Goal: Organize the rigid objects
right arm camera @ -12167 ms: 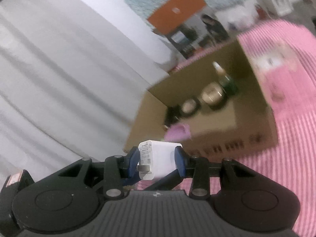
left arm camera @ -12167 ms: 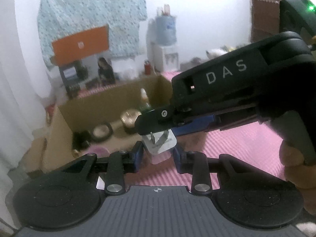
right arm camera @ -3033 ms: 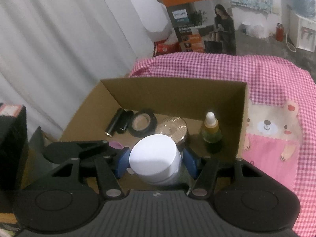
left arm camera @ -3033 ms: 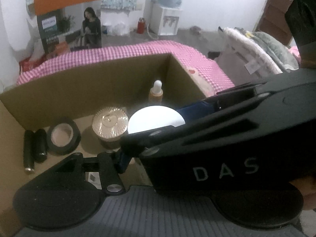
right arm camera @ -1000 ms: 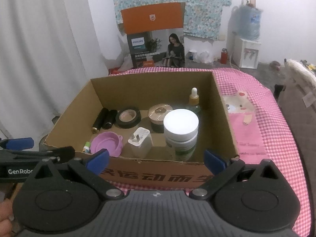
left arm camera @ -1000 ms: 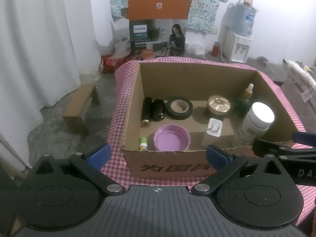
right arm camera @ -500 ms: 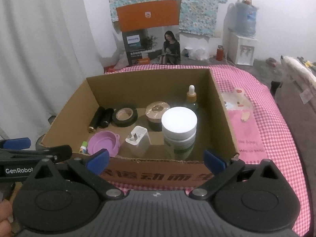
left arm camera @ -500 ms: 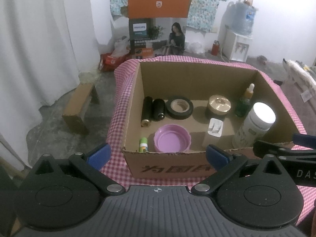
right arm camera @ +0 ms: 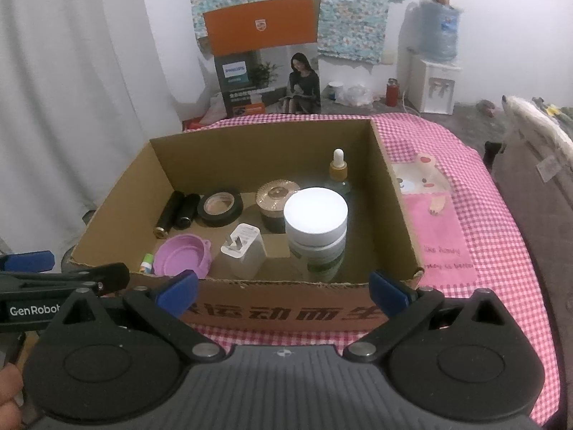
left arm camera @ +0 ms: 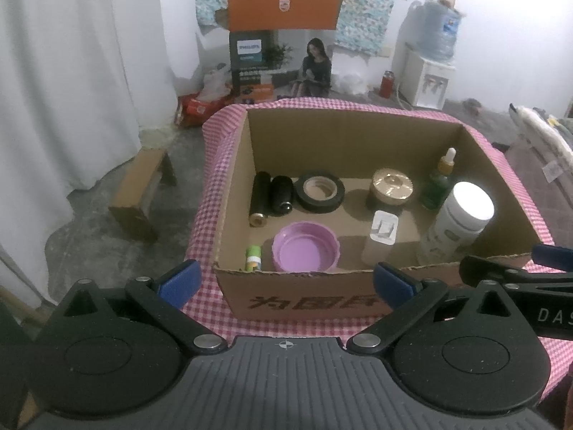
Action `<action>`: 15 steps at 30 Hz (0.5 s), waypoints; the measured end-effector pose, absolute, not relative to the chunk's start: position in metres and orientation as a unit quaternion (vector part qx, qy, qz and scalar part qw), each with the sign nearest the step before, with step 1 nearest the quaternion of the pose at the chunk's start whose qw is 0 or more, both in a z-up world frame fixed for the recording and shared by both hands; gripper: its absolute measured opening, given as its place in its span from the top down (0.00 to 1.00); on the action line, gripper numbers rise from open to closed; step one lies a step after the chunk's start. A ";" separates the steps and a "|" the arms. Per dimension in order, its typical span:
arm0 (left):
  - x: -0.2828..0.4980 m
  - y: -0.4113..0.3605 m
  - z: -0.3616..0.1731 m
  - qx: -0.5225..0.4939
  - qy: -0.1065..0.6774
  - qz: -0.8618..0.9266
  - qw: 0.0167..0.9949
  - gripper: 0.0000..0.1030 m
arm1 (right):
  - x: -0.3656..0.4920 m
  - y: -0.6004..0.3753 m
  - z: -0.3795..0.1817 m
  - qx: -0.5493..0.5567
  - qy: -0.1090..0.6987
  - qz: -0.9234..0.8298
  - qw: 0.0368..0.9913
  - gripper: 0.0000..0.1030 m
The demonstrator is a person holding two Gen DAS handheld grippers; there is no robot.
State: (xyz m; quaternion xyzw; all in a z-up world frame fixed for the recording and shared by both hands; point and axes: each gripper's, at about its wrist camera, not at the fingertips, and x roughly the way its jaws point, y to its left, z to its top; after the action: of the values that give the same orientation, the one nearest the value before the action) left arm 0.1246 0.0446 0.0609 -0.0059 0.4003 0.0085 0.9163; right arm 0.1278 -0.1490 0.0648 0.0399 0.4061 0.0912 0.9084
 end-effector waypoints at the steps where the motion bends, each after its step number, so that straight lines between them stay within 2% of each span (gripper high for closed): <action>1: 0.125 0.043 0.061 -0.006 0.401 0.008 0.916 0.01 | 0.128 -0.150 0.065 0.041 0.406 0.091 0.908 0.00; 15: 0.124 0.036 0.062 -0.006 0.400 0.008 0.917 0.01 | 0.124 -0.158 0.067 0.046 0.405 0.088 0.909 0.00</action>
State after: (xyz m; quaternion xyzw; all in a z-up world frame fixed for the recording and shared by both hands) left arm 0.1235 0.0364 0.0624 -0.0062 0.3996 0.0078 0.9166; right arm 0.1240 -0.1578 0.0670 0.0458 0.4053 0.0883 0.9088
